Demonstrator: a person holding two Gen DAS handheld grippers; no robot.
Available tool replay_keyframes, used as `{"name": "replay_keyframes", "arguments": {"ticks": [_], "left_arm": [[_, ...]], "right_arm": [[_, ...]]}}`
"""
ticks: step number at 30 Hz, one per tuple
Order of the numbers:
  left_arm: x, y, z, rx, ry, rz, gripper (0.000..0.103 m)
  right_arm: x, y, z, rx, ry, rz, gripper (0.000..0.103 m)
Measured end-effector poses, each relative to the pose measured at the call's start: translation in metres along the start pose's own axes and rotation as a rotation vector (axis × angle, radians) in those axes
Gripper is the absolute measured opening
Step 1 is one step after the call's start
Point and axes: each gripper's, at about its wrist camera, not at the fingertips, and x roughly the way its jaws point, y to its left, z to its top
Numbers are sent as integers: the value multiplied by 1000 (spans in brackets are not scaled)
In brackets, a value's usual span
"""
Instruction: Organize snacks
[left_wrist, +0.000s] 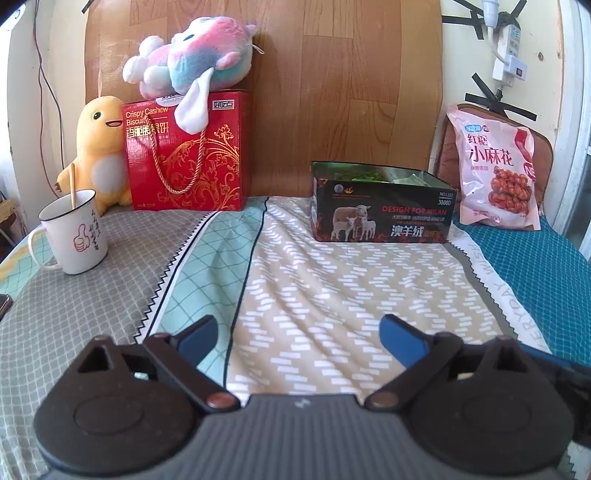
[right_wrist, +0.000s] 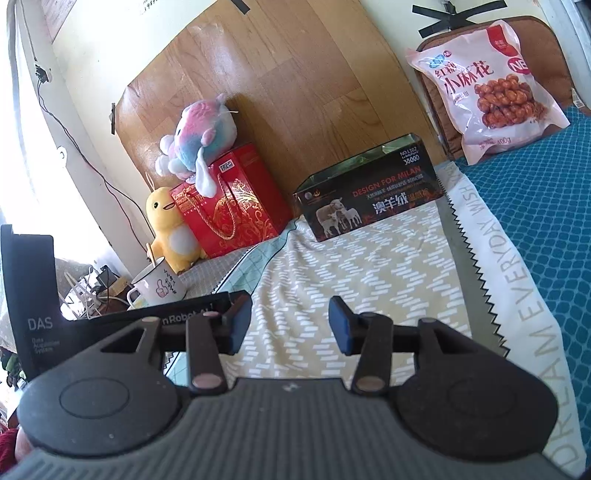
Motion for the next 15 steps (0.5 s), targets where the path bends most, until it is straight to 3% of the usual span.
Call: {"name": "replay_keyframes", "arguments": {"ticks": [8, 11, 15], "left_arm": [[2, 4, -3, -15, 19, 13, 103], [5, 6, -5, -32, 38, 33, 103], [9, 3, -8, -30, 56, 47, 103]], "right_arm": [[-4, -2, -1, 27, -48, -48, 65], [-6, -6, -1, 61, -68, -71, 79], [-7, -12, -2, 101, -79, -91, 83]]}}
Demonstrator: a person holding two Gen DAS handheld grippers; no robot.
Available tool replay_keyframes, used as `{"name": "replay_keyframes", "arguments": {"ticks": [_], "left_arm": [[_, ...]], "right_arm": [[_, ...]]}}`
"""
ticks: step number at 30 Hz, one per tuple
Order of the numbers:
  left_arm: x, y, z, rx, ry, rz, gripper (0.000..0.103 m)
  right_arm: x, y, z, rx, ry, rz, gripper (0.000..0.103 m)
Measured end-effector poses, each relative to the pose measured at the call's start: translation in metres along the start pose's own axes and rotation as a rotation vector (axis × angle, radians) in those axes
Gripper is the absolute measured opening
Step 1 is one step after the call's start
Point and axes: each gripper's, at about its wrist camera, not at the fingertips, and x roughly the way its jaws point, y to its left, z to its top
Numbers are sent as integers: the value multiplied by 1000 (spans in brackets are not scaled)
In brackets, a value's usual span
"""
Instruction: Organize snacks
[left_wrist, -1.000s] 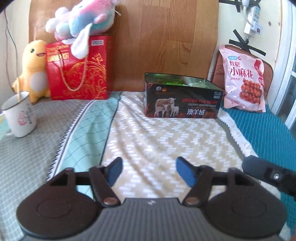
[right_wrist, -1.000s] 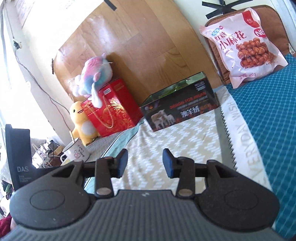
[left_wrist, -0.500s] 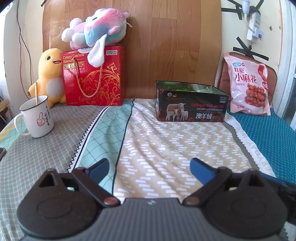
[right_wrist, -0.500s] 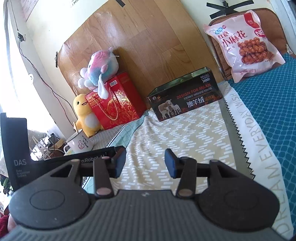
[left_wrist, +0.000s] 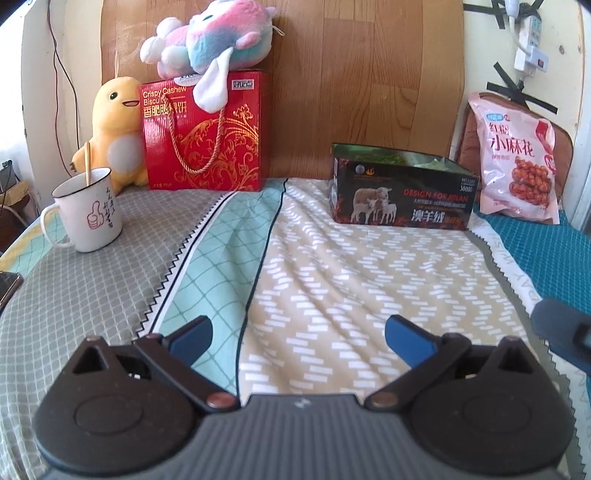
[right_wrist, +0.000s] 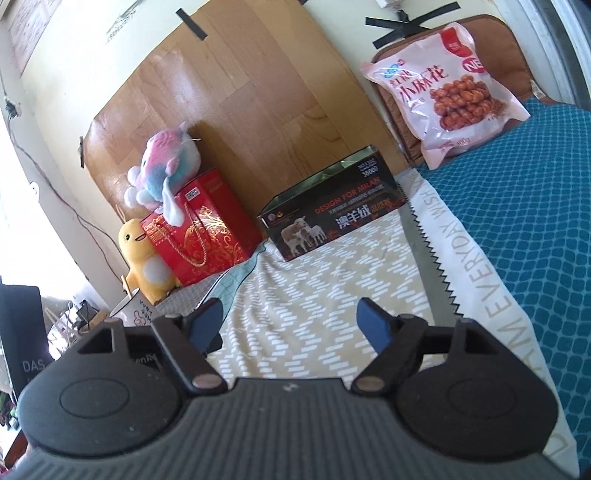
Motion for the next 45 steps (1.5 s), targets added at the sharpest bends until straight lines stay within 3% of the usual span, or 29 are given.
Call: {"name": "replay_keyframes", "arguments": {"ticks": [6, 19, 29, 45], "left_arm": [[4, -12, -5, 29, 42, 29, 103], [10, -54, -12, 266, 46, 120, 103], [11, -57, -11, 260, 41, 126, 103], [3, -44, -7, 210, 10, 143, 103]], "right_arm": [[2, -7, -2, 43, 3, -22, 87], [5, -32, 0, 135, -10, -69, 95], [5, -38, 0, 142, -23, -86, 96], [2, -21, -1, 28, -76, -145, 98]]}}
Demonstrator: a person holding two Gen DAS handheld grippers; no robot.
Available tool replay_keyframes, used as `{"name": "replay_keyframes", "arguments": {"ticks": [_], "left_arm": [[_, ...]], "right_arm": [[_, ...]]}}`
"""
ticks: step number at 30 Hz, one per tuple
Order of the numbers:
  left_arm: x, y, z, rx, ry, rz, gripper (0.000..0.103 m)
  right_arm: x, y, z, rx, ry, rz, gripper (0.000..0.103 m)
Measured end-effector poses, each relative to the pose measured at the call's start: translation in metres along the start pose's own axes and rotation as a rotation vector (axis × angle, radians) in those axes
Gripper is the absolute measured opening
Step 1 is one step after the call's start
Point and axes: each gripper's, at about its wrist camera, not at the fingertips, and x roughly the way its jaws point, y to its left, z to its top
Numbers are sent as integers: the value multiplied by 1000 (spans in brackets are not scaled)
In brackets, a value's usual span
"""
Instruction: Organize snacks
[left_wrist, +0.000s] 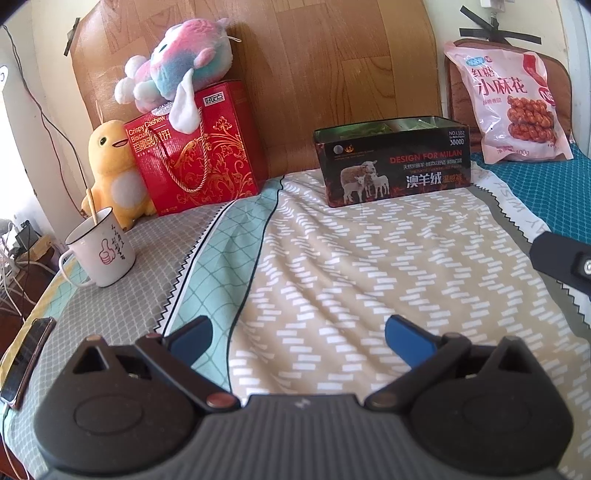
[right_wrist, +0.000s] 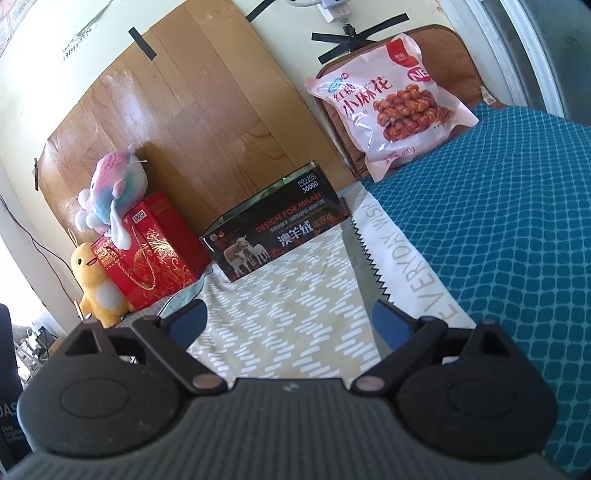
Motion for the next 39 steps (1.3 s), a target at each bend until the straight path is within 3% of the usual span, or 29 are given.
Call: {"name": "replay_keyframes", "arguments": {"ticks": [9, 39], "left_arm": [[-1, 4, -2, -3, -6, 17, 103], [8, -2, -8, 50, 18, 19, 103]], "right_arm": [[-4, 3, 0, -17, -53, -36, 100], [-5, -4, 0, 26, -64, -49, 102]]}}
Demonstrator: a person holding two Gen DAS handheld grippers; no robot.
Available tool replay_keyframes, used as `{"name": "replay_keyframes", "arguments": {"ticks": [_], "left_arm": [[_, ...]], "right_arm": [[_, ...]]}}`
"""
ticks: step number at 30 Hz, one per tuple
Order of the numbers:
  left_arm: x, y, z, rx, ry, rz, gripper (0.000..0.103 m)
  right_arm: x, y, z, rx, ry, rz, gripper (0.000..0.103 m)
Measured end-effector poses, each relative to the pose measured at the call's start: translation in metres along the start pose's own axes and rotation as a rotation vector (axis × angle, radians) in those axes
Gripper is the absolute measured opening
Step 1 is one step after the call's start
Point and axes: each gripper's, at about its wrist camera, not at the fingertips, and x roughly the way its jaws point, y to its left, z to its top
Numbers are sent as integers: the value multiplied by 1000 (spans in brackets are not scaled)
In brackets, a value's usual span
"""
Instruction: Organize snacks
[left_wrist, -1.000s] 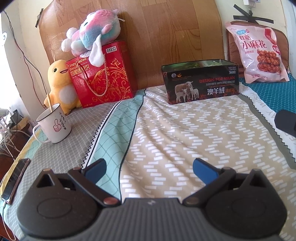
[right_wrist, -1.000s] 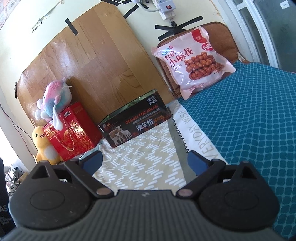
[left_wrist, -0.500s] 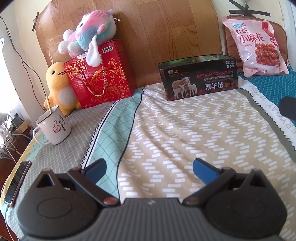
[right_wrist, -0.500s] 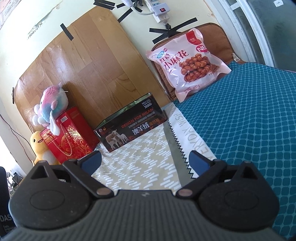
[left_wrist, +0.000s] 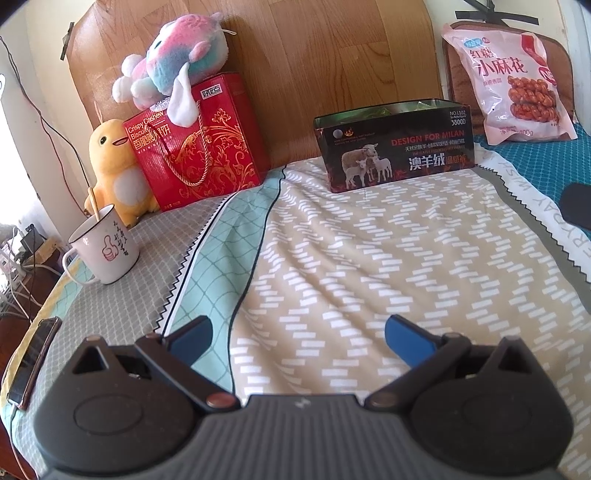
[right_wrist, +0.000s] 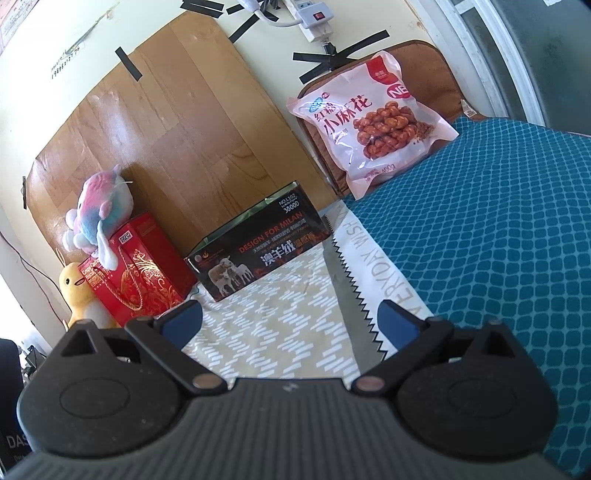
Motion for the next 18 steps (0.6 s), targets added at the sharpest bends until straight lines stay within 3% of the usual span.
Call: {"name": "replay_keyframes", "arguments": {"ticks": [18], "left_arm": [[1, 6, -2, -33, 10, -61, 103]], "right_arm": [[1, 2, -2, -7, 5, 1, 102]]}}
